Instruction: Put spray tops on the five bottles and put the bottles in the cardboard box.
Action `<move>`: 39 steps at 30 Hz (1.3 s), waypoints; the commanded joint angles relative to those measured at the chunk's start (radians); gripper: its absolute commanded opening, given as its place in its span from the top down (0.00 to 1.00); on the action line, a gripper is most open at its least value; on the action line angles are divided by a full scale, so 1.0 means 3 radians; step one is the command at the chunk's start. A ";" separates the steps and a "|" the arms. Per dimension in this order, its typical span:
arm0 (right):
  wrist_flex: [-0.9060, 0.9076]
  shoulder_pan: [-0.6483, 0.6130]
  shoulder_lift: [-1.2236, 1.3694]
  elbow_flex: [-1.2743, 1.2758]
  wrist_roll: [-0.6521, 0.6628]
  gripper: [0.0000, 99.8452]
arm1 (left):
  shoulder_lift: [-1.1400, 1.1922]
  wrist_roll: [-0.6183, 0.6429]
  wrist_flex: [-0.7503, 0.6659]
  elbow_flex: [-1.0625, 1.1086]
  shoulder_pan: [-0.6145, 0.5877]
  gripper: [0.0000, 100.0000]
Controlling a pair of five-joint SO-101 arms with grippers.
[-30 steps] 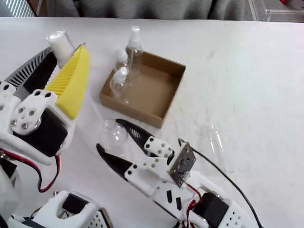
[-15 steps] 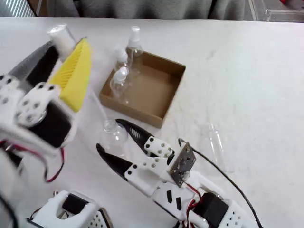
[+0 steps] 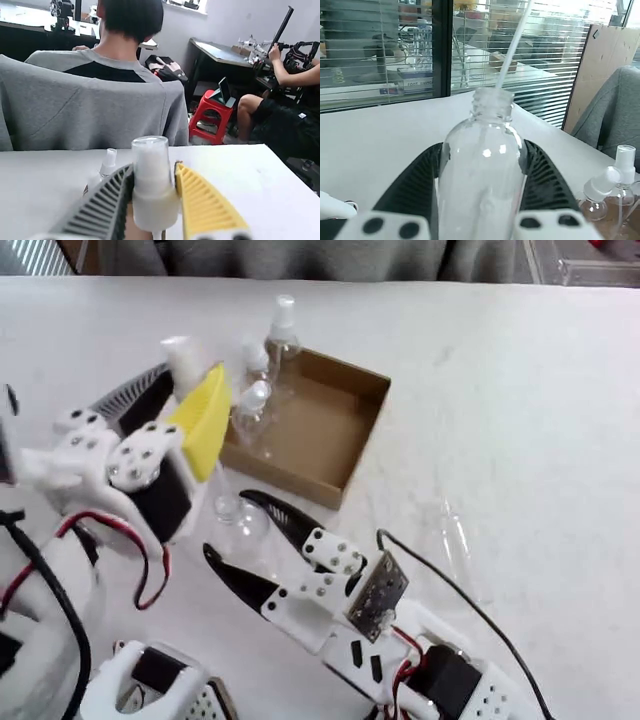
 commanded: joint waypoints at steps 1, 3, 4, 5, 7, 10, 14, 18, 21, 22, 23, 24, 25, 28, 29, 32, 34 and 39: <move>-0.0074 -0.0018 -0.0043 -0.0020 0.0020 0.99 | -0.0596 0.0041 -0.0373 0.0736 0.0090 0.98; -0.0074 -0.0018 -0.0043 -0.0026 0.0026 0.99 | -0.0872 0.0020 -0.0511 0.1130 0.0197 0.98; -0.0074 -0.0018 -0.0043 -0.0026 0.0031 0.99 | -0.1005 0.0020 -0.0573 0.1325 0.0233 0.98; -0.0074 -0.0018 -0.0043 -0.0026 0.0031 0.99 | -0.1128 0.0020 -0.0655 0.1519 0.0269 0.98; -0.0074 -0.0018 -0.0038 -0.0026 0.0031 0.99 | -0.1353 0.0015 -0.0803 0.1867 0.0330 0.98; -0.0064 -0.0018 -0.0038 -0.0026 0.0036 0.99 | -0.1649 -0.0056 -0.0910 0.2256 0.0391 0.98; -0.0054 -0.0018 -0.0023 -0.0015 0.0041 0.99 | -0.1941 -0.0251 -0.0982 0.2481 0.0427 0.98; -0.0049 -0.0018 -0.0023 -0.0015 0.0046 0.99 | -0.2110 -0.0251 -0.0962 0.2527 0.0427 0.98; -0.0049 -0.0018 -0.0043 -0.0015 0.0031 0.99 | -0.2135 -0.0256 -0.0854 0.2532 0.0427 0.98; -0.0049 -0.0018 -0.0043 -0.0015 0.0031 0.99 | -0.2135 -0.0261 -0.0808 0.2532 0.0427 0.98; -0.0049 -0.0018 -0.0043 -0.0015 0.0026 0.99 | -0.2135 -0.0261 -0.0777 0.2537 0.0427 0.98; -0.0049 -0.0018 -0.0043 -0.0015 0.0026 0.99 | -0.2135 -0.0261 -0.0772 0.2573 0.0427 0.98; -0.0049 -0.0018 -0.0043 -0.0015 0.0026 0.99 | -0.2151 -0.0266 -0.0788 0.2624 0.0432 0.98; -0.0049 -0.0023 -0.0043 -0.0026 0.0020 0.99 | -0.2151 -0.0266 -0.0793 0.2757 0.0437 0.98; -0.0049 -0.0023 -0.0043 -0.0026 0.0020 0.99 | -0.2151 -0.0256 -0.0793 0.2813 0.0437 0.98; -0.0049 -0.0023 -0.0043 -0.0020 0.0020 0.99 | -0.2151 -0.0266 -0.0793 0.2890 0.0560 0.98; -0.0049 -0.0018 -0.0049 -0.0020 0.0020 0.99 | -0.2151 -0.0266 -0.0793 0.2885 0.0606 0.98; -0.0049 -0.0018 -0.0049 -0.0026 0.0020 0.99 | -0.2192 -0.0271 -0.0767 0.2879 0.0627 0.98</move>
